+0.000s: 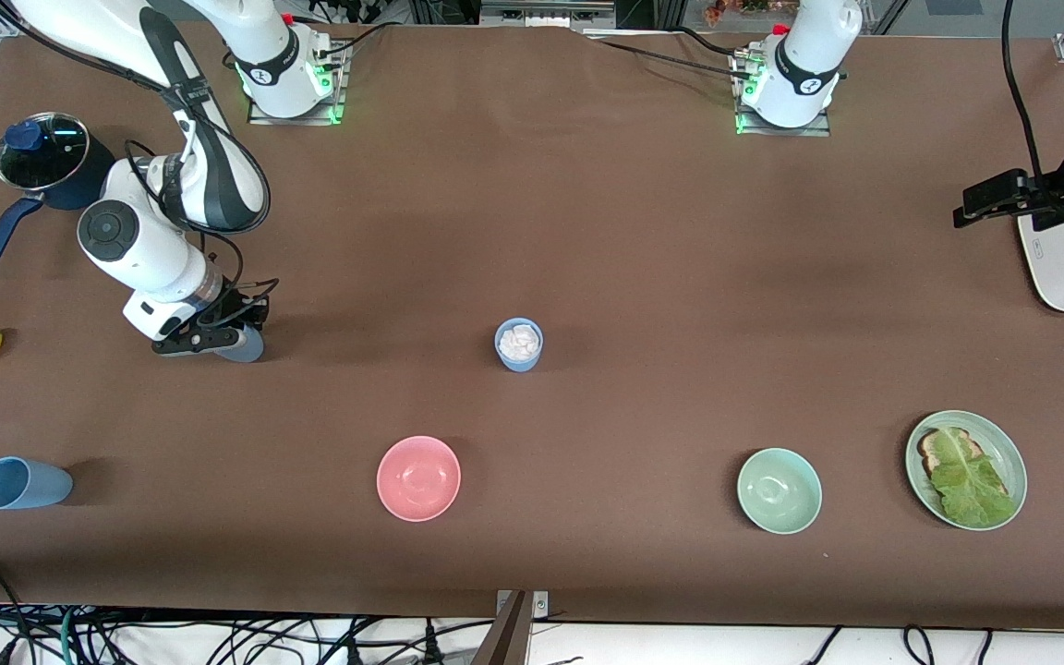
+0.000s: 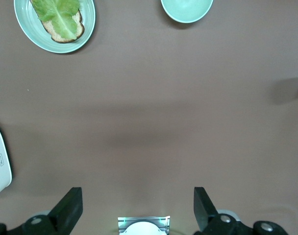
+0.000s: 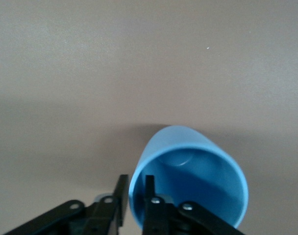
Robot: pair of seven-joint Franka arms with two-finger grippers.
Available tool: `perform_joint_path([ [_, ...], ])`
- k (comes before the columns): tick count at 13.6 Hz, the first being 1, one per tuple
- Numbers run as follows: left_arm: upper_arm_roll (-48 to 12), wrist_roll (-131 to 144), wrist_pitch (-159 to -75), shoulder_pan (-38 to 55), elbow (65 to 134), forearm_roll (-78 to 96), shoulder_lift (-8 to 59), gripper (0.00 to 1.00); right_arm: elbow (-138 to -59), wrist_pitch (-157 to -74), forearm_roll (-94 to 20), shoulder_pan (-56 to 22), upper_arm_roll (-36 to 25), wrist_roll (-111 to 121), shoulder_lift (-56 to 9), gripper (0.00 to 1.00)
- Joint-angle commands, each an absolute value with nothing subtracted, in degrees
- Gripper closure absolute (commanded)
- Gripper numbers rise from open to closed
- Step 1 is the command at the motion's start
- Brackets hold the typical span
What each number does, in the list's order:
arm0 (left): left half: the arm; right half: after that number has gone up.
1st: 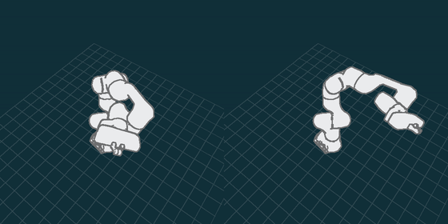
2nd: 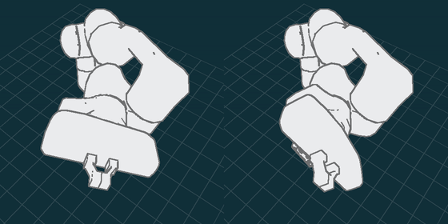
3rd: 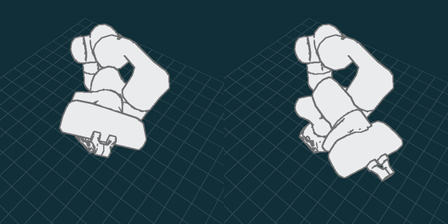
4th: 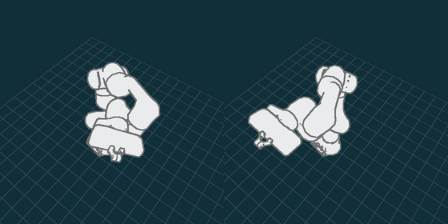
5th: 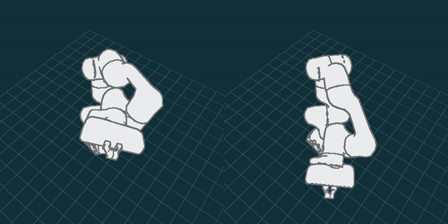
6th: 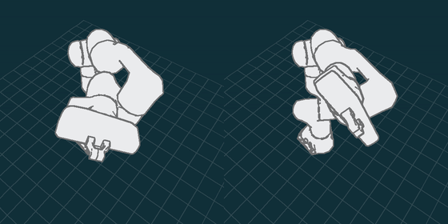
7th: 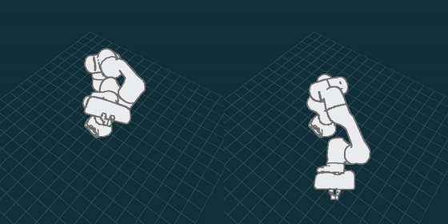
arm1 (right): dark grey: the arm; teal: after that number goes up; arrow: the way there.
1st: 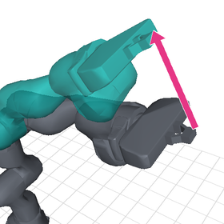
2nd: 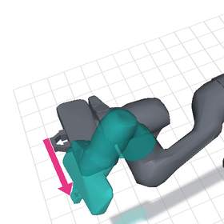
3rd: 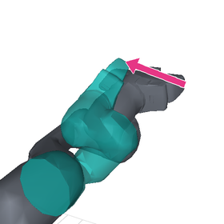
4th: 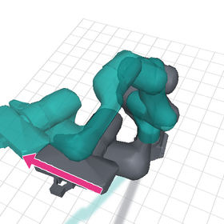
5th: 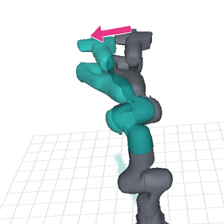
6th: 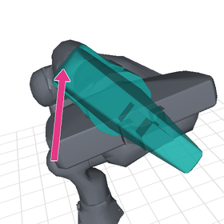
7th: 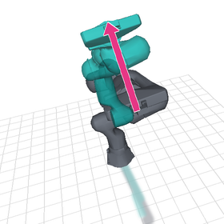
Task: Stack blue cups with both arms
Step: 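Close the right gripper on the rim of the empty blue cup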
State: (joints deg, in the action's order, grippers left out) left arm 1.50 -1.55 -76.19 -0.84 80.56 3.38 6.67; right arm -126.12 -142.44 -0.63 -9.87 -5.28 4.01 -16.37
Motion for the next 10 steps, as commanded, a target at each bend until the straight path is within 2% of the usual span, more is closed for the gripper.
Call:
perform_joint_path([
  [1, 1.58, -2.11, -72.79, -0.79, 81.21, 2.28, 5.97, 0.0, -126.92, -142.91, -0.26, -9.32, -4.83, 3.43, -14.42, 1.0],
  [3, 1.58, -2.11, -72.33, -0.27, 81.12, 1.94, 6.06, 0.0, -125.52, -141.26, -0.26, -9.32, -4.22, 3.52, -13.63, 1.0],
  [7, 1.23, -2.29, -70.23, -0.09, 81.3, 2.37, 6.24, 0.0, -113.59, -125.46, 0.0, -9.32, -0.28, -1.3, -13.62, 1.0],
  [10, 1.23, -2.2, -68.65, 0.52, 81.04, 2.81, 5.89, 0.0, -106.99, -118.15, 1.75, -9.4, 5.52, -11.91, -14.41, 1.0],
])
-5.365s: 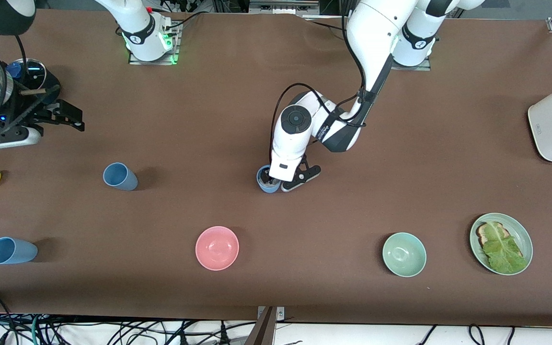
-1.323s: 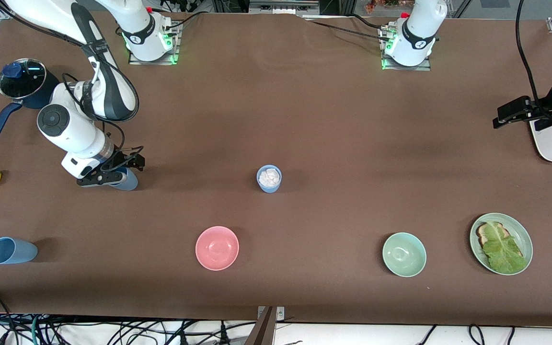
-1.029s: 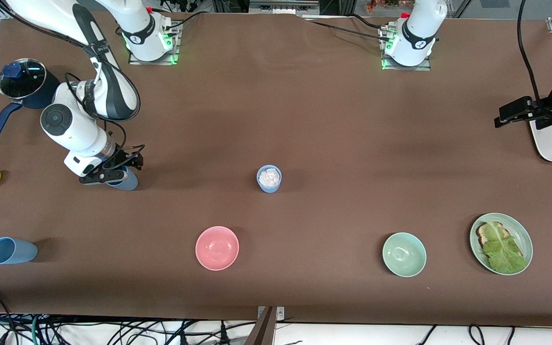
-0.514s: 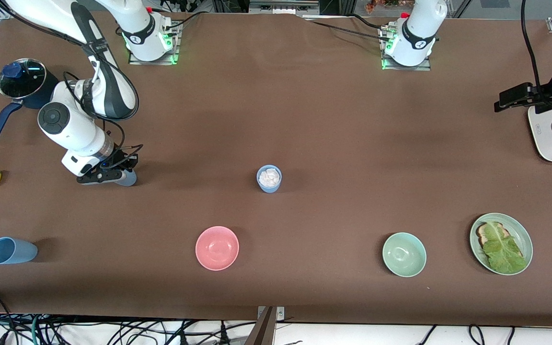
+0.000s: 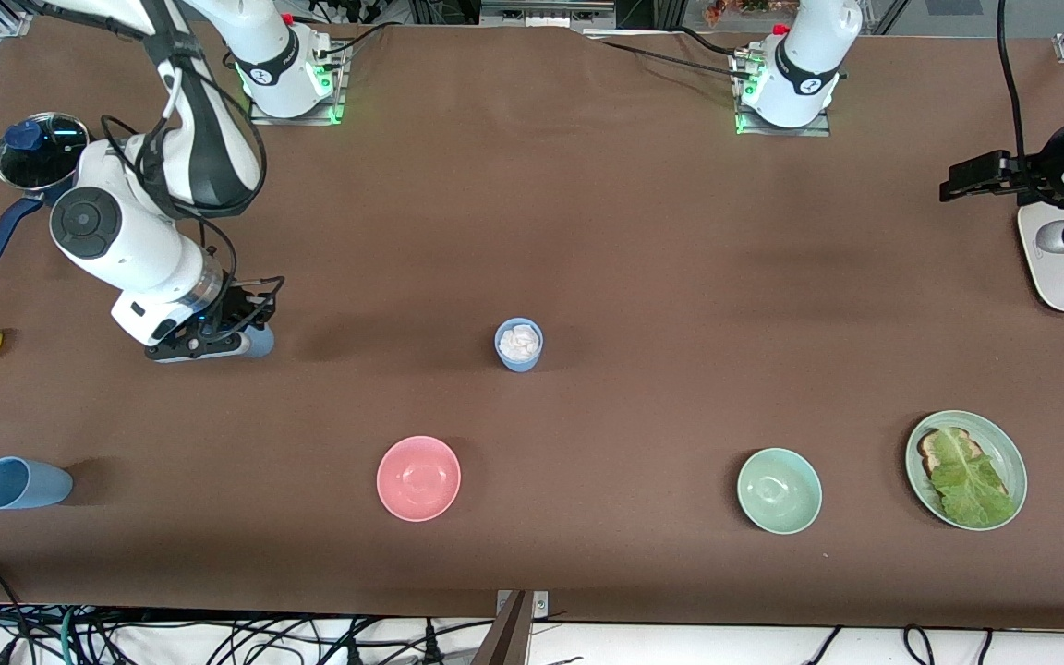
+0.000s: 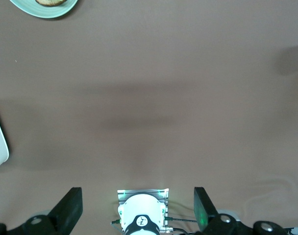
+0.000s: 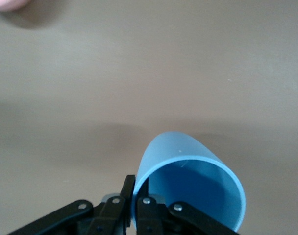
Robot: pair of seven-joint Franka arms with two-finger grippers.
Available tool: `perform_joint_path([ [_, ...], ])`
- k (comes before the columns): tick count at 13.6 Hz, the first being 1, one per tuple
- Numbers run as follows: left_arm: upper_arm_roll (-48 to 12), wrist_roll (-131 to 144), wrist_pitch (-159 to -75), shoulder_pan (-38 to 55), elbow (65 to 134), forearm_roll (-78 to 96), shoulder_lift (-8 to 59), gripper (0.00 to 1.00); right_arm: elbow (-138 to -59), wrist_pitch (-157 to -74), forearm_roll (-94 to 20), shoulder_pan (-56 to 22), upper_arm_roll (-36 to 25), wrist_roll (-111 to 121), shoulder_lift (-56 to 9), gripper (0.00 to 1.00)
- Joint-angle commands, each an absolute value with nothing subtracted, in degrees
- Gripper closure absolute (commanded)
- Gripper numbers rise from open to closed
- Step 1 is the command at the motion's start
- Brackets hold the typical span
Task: Stack blue cups with both arms
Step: 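Close the right gripper on the rim of the empty blue cup, then carry the empty blue cup with the right gripper over the tissue cup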
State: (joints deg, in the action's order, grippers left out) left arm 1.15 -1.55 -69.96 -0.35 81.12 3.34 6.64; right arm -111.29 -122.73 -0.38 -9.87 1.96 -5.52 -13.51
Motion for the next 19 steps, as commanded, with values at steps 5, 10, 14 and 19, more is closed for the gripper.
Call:
perform_joint_path([
  [5, 1.23, -2.46, -68.29, 1.14, 82.18, 2.37, 3.79, 0.0, -94.76, -107.15, 2.29, -10.28, 13.61, -26.52, -18.1, 1.0],
  [10, 1.14, -2.9, -65.84, 1.23, 83.32, 2.9, 2.29, 0.0, -85.19, -105.03, 3.43, -20.37, 14.15, -40.93, -24.07, 1.0],
  [14, 1.06, -2.9, -65.74, 1.49, 85.51, 2.9, 0.88, 0.0, -74.12, -105.12, 3.34, -26.01, 13.97, -49.9, -31.71, 1.0],
  [19, 1.05, -2.81, -66.71, 1.85, 88.85, 2.9, -1.93, 0.0, -63.65, -106.26, 3.34, -30.93, 12.05, -55.72, -39.19, 1.0],
])
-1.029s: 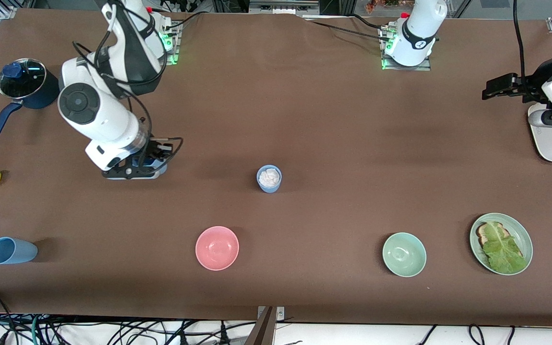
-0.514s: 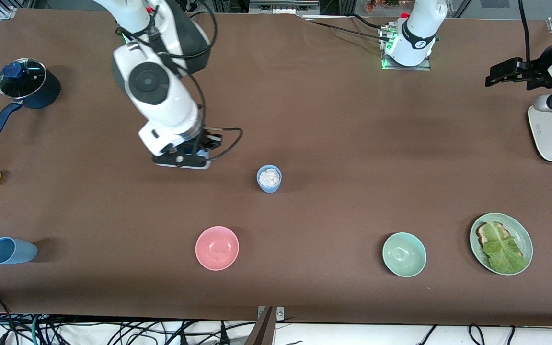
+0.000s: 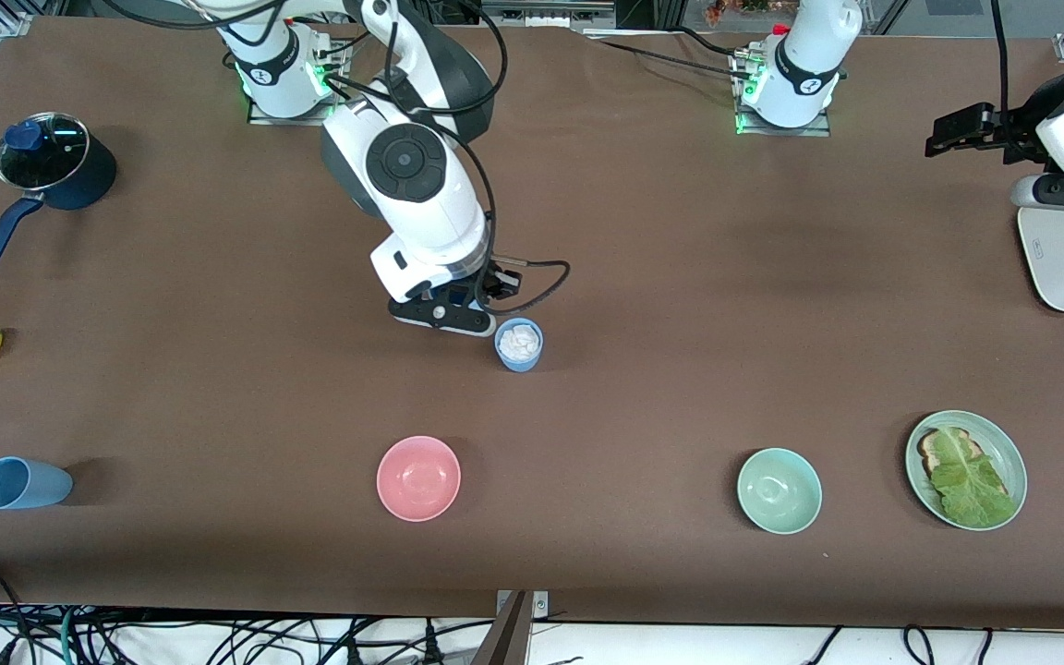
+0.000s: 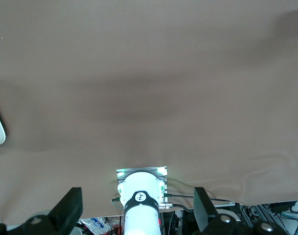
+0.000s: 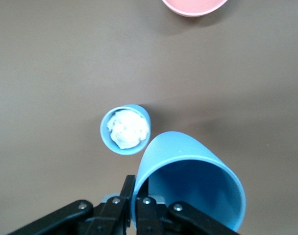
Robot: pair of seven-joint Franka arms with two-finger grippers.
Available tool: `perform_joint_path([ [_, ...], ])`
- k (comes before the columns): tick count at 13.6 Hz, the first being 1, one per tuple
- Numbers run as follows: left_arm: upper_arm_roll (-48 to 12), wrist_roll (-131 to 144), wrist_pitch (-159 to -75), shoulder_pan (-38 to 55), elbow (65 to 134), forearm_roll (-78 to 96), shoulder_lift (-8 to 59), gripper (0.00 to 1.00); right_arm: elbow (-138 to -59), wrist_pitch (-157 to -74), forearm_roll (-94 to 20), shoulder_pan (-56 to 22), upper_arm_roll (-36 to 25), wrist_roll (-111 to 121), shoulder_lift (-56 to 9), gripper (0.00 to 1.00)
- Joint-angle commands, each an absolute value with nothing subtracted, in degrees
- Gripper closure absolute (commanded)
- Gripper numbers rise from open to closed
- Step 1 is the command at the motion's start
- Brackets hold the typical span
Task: Stack blue cups with both arms
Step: 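Carry the empty blue cup with the right gripper over the tissue cup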
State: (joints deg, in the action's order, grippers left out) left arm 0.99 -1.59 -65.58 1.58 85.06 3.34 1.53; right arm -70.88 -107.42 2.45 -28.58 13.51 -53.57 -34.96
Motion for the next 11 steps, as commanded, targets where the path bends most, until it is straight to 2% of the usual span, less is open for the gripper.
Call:
perform_joint_path([
  [1, 1.05, -2.81, -66.8, 1.85, 89.38, 2.9, -2.11, 0.0, -62.15, -106.61, 3.34, -31.55, 11.43, -55.72, -40.07, 1.0],
  [4, 1.05, -2.81, -66.97, 1.85, 89.91, 2.9, -2.55, 0.0, -61.0, -109.68, 3.34, -32.17, 11.34, -55.9, -41.65, 1.0],
  [11, 0.62, -2.81, -66.53, 1.67, 89.3, 2.9, -0.79, 0.0, -61.08, -111.27, 3.69, -35.16, 9.05, -58.88, -44.03, 1.0],
])
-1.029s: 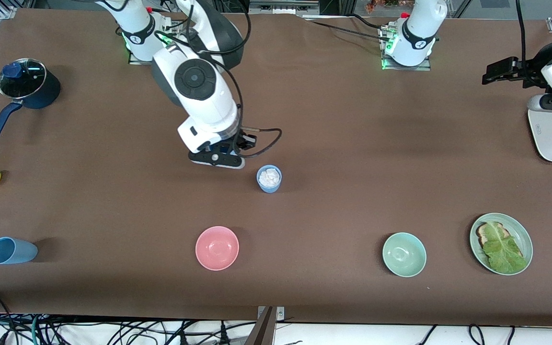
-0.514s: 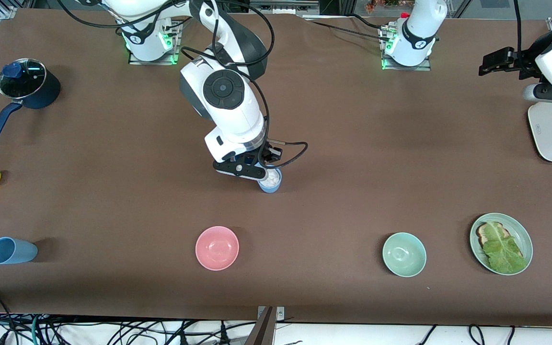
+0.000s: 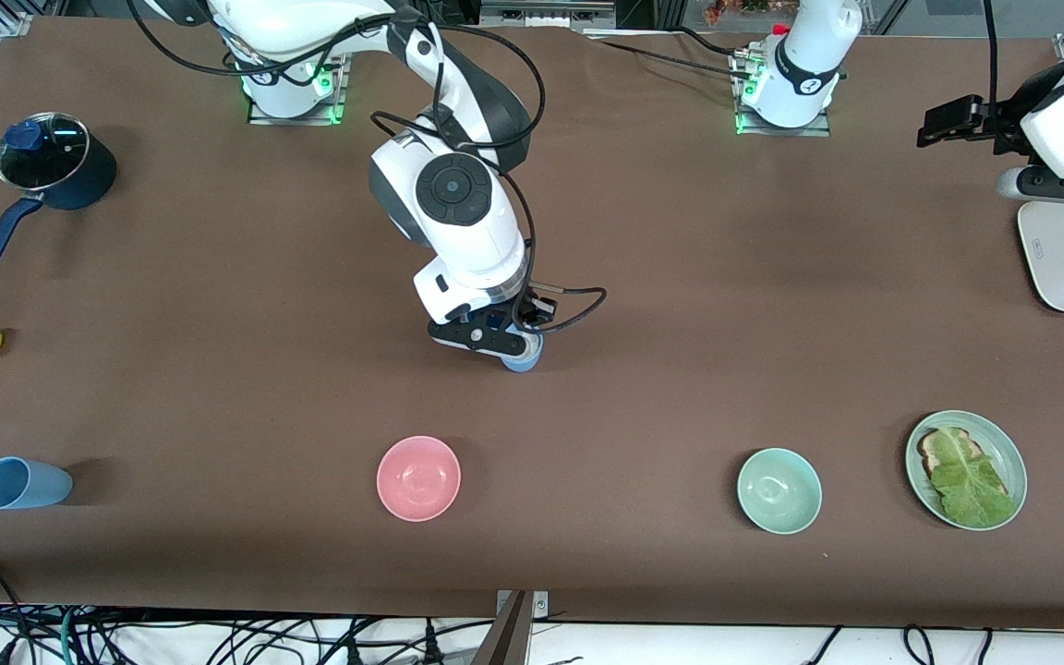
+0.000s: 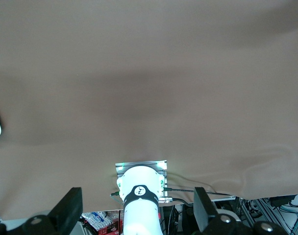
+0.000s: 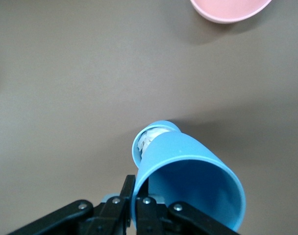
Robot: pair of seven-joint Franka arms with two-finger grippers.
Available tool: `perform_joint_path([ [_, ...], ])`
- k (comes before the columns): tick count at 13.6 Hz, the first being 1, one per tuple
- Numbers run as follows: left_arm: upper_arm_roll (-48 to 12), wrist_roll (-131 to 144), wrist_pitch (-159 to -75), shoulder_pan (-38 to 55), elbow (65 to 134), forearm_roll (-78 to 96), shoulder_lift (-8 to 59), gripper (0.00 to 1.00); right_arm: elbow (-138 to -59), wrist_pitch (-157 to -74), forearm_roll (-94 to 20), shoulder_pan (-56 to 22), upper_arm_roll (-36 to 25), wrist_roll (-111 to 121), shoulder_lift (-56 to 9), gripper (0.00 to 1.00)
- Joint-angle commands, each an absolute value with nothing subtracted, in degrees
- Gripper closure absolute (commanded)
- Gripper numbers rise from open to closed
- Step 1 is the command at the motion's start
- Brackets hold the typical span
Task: Stack blue cups with both arms
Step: 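Lower the blue cup into the tissue cup and open the right gripper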
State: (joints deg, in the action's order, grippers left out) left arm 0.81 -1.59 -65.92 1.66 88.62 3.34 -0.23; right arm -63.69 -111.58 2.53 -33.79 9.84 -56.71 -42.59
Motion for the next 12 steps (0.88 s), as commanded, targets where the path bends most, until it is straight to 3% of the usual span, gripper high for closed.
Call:
perform_joint_path([
  [1, 0.62, -2.81, -66.53, 1.67, 89.21, 2.9, -0.79, 0.0, -61.0, -111.53, 3.78, -35.33, 9.05, -59.41, -44.12, 1.0],
  [12, 0.62, -2.81, -66.62, 1.67, 89.03, 2.9, -0.18, 0.0, -61.44, -113.46, 5.45, -36.3, 8.97, -61.17, -45.97, 1.0],
])
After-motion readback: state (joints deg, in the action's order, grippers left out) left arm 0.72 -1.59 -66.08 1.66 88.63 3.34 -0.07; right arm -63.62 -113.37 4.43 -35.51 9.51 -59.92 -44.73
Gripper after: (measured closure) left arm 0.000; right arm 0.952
